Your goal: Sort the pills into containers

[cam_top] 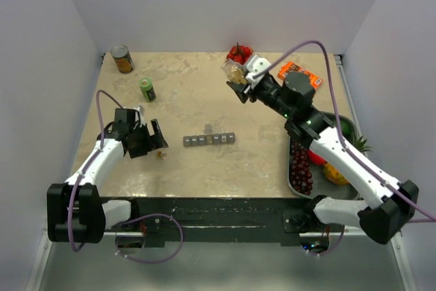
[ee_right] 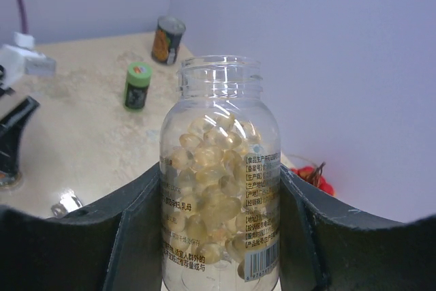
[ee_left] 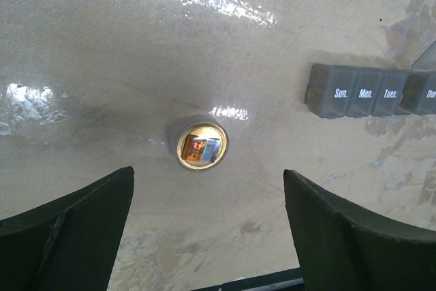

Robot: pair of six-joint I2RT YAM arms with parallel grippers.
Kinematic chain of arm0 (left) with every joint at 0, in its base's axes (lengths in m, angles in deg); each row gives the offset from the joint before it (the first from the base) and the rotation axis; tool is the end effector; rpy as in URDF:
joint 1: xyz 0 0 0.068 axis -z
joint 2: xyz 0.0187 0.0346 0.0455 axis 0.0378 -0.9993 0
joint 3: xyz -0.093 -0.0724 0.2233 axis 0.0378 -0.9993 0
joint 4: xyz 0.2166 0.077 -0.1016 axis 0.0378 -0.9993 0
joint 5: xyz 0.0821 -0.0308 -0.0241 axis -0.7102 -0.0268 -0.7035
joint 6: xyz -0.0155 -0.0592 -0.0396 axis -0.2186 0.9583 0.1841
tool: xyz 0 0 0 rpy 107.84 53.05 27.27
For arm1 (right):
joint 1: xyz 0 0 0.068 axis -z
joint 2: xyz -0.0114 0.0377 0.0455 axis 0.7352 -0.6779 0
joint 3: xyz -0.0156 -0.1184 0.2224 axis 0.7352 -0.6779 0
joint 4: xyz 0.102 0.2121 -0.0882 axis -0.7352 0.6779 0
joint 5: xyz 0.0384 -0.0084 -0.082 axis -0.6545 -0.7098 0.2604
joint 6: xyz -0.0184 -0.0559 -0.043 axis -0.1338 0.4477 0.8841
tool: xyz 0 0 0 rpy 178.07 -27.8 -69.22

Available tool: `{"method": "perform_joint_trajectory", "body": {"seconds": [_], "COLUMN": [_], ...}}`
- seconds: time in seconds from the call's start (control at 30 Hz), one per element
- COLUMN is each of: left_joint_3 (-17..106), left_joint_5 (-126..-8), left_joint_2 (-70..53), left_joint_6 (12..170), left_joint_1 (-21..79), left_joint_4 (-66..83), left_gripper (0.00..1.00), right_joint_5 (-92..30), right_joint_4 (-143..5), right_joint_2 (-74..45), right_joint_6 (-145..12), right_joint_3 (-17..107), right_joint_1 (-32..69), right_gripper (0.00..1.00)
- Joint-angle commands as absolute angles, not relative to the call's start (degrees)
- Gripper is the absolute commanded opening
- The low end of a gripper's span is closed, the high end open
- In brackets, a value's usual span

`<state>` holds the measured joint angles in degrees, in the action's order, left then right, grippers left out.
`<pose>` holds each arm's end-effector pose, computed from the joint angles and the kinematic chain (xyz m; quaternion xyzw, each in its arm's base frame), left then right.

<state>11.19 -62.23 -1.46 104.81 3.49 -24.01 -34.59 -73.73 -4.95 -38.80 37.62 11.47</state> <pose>0.2305 -0.0188 0.1613 -0.1674 0.9447 -0.1636 0.2297 0.2466 0.1923 0.3938 -0.3909 0.5797 0.1578 0.6973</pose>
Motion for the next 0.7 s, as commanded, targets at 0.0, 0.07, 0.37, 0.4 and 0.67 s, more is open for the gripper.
{"method": "perform_joint_trajectory", "body": {"seconds": [0.0, 0.07, 0.37, 0.4, 0.67], "left_joint_3": [12.3, 13.1, 18.5, 18.4, 19.5], "left_joint_5": [-63.4, -63.6, -74.8, -74.8, -78.9], "left_joint_2": [-4.0, -5.8, -14.2, -14.4, -17.9], "left_joint_6": [104.6, 104.1, 103.9, 104.0, 102.8], "left_joint_1": [5.1, 7.2, 14.2, 14.2, 14.7], "left_joint_4": [-23.0, -22.6, -25.1, -25.1, -25.4], "left_gripper": [0.92, 0.88, 0.80, 0.78, 0.57], "right_joint_5": [-41.1, -42.7, -44.3, -43.9, -44.3], "right_joint_4": [-85.9, -88.3, -93.1, -93.0, -93.8], "right_joint_2": [2.2, 4.2, 9.7, 10.0, 11.0], "right_joint_6": [-43.2, -46.5, -49.6, -49.6, -50.4], "right_joint_3": [32.4, 28.5, 19.0, 18.9, 17.2], "right_joint_1": [11.6, 11.6, 12.3, 12.3, 12.6], "right_gripper": [0.00, 0.00, 0.00, 0.00, 0.00]}}
